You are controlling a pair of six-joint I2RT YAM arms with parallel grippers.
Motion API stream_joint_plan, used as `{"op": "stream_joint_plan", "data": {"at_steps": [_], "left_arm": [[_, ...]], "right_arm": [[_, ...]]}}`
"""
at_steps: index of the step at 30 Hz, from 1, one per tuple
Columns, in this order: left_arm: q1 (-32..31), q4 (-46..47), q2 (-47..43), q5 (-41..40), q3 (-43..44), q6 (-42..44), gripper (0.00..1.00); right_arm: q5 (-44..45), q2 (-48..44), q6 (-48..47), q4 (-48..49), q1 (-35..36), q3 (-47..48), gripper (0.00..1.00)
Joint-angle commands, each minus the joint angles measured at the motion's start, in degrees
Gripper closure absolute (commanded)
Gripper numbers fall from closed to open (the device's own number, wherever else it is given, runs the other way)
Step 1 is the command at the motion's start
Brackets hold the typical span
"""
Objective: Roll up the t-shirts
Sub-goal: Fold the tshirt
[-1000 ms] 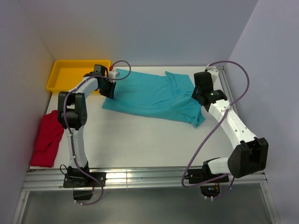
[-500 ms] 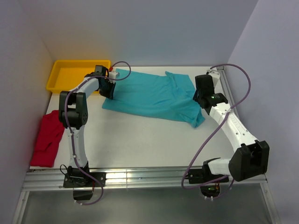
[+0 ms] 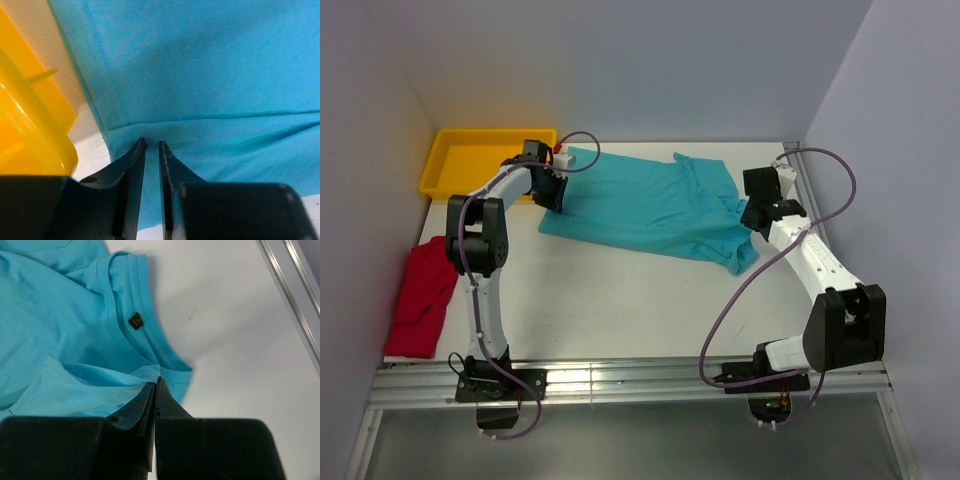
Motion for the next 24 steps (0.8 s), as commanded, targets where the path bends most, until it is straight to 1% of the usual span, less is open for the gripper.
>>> {"op": "stream_joint_plan", "data": {"at_steps": [1,7,11,18,24], "left_arm": [[0.0,-0.6,-1.2,-1.3,1.0,0.5,0.76],[0.0,-0.7,-1.4,-0.7,1.3,0.6,0.76],[0.0,-0.8,-1.4,-0.5,1.3,1.0,0.76],[0.0,-0.9,-1.4,-0.2,1.5,1.0,0.76],[0.0,-0.6,-1.8,0.0,1.1,1.1,0.76]], "right_arm": [[0.0,0.5,0.3,1.5,-0.5,0.1,1.0],[-2.5,2.4,-1.7,3.2,-0.1,3.5,1.0],[-2.6,4.5,-2.9,3.5,1.0,6.9,1.0],[-1.2,12.2,-4.5,1.7,3.2,13.9,1.0],[0.5,17.6,-4.8,1.2,3.3,15.7,1.0]]}}
